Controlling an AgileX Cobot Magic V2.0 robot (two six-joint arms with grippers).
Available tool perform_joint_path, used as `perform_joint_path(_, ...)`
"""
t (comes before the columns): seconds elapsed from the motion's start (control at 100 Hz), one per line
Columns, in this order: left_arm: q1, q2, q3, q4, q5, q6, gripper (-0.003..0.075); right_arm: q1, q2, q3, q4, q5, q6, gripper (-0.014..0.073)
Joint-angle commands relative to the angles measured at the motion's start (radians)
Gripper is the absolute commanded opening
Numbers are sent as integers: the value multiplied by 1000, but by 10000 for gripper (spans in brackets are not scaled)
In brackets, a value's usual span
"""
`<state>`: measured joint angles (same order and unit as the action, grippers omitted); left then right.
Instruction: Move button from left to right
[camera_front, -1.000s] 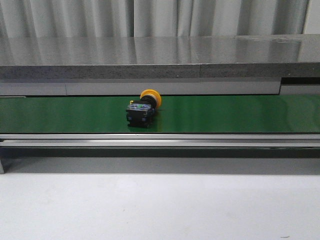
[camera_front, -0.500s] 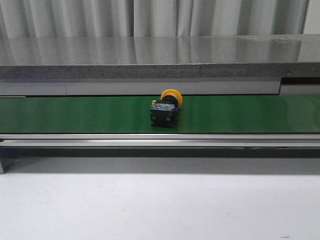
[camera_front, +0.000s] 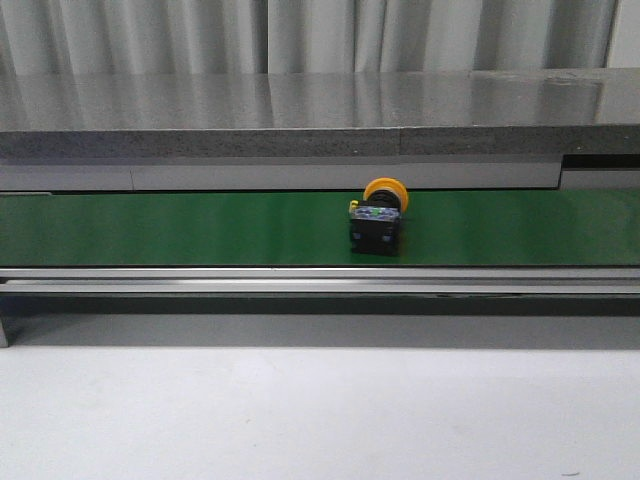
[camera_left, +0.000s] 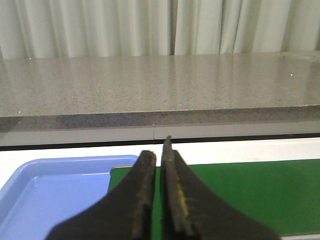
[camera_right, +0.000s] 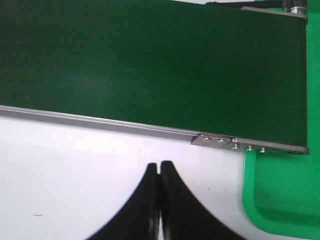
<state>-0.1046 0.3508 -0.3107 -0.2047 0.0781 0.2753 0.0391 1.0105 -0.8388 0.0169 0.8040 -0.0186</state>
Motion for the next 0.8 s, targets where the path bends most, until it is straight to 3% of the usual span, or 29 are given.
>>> perform_joint_path(0.0,-8,4,-28,-12,-87,-1,5,-2,-5,-35,14,-45,-4,36)
perform_joint_path(0.24,-8,4,-28,-12,-87,-1,5,-2,-5,-35,83,-61,-4,426)
perform_joint_path(0.31,-8,4,-28,-12,-87,-1,5,-2,-5,-35,102,-70,-4,497)
perform_joint_path(0.52,-8,4,-28,-12,-87,-1,5,-2,7,-37,181,-95,-5,508)
perform_joint_path(0.79,-8,4,-28,-12,-87,-1,5,49,100,-52,192,-176,-8,508)
